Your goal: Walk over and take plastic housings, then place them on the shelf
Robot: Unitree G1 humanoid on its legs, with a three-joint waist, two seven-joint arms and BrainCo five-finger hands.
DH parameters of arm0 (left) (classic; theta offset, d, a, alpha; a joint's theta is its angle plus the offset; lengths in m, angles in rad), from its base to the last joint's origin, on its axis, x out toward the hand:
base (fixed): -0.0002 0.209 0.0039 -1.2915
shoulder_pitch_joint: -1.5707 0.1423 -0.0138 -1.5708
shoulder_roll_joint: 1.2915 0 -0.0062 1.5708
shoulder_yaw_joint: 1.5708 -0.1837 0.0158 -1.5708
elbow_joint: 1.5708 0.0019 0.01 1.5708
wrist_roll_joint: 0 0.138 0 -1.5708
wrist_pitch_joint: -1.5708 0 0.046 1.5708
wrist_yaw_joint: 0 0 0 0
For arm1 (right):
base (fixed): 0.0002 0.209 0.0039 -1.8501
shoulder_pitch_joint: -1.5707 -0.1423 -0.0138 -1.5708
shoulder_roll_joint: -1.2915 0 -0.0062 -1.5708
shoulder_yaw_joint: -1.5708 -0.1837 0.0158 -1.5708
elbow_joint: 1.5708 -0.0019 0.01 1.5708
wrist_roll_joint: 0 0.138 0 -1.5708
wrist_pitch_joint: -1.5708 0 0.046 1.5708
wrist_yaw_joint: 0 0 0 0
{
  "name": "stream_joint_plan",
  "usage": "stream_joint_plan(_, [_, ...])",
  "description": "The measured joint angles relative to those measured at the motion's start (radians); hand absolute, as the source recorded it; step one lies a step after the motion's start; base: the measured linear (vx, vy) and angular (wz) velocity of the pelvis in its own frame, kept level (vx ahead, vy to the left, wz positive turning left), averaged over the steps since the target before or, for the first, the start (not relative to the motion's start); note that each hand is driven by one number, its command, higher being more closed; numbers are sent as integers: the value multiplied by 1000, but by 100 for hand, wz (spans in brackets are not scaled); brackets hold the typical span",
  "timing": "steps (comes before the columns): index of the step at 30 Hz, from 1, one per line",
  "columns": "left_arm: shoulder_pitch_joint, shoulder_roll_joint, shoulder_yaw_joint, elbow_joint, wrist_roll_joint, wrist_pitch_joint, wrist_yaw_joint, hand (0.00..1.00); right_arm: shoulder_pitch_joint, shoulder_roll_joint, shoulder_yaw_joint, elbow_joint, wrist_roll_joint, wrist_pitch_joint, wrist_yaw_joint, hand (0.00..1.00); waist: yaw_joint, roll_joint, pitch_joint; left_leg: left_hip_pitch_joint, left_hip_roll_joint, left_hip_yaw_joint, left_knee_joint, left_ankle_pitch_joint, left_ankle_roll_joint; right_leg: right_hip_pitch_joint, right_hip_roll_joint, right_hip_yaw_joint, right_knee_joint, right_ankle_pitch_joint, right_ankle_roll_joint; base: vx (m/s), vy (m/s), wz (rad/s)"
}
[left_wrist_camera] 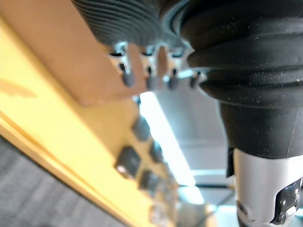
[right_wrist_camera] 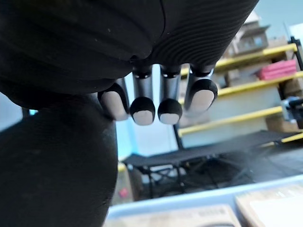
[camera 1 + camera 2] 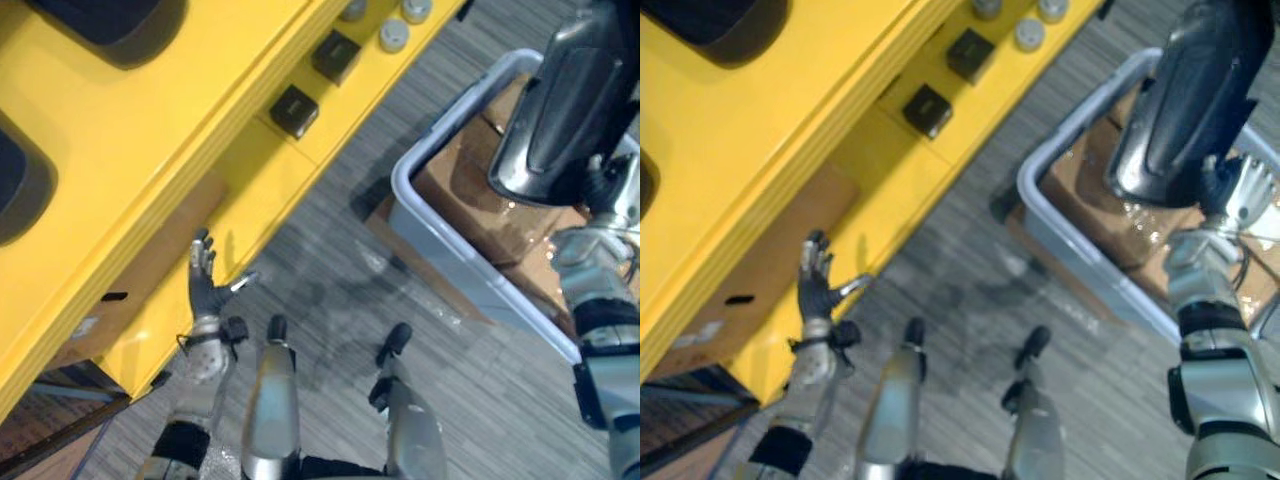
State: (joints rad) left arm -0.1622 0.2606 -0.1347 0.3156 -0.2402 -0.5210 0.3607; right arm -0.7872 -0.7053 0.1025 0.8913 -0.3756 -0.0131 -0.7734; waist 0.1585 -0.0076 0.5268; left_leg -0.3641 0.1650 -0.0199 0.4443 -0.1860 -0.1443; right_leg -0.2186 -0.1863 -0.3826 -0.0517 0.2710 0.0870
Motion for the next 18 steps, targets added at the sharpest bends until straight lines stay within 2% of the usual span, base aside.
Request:
stream_joint_plan(3, [-64,6,-16,-9,-48,0,-44,0,41,28,-1,-90,-28,-34,-41,100,-17,-24,-14,15,-1,11,-9,1,-1,11,0,7,-17,8,2,-1,59,-9])
stream_joint_plan(5, [-113,7,-30,-33,-79,0,-72,0,70,78,-3,-171,-42,-54,-71,100,-38,-57,-33,18,-1,19,-15,2,-2,11,1,14,-27,14,4,-5,60,-7])
stream_joint_plan(8, [-171,5,-56,-67,-120,6,-108,0,111,124,-3,-268,-76,-76,-80,100,-54,-79,-48,33,-1,32,-19,2,-3,15,-1,30,-27,16,4,-9,79,-11])
stream_joint_plan(14, [-245,-20,-85,-103,-227,45,-150,0,191,215,-5,-388,-145,-114,-88,100,-68,-82,-67,82,-1,63,-41,2,-3,33,-4,53,-27,13,4,-17,66,-12])
stream_joint_plan(18, [-255,-51,-113,-109,-331,86,-193,0,252,269,-4,-466,-201,-146,-88,100,-92,-81,-107,106,-2,72,-81,16,-8,35,-5,55,-28,6,1,2,29,-3])
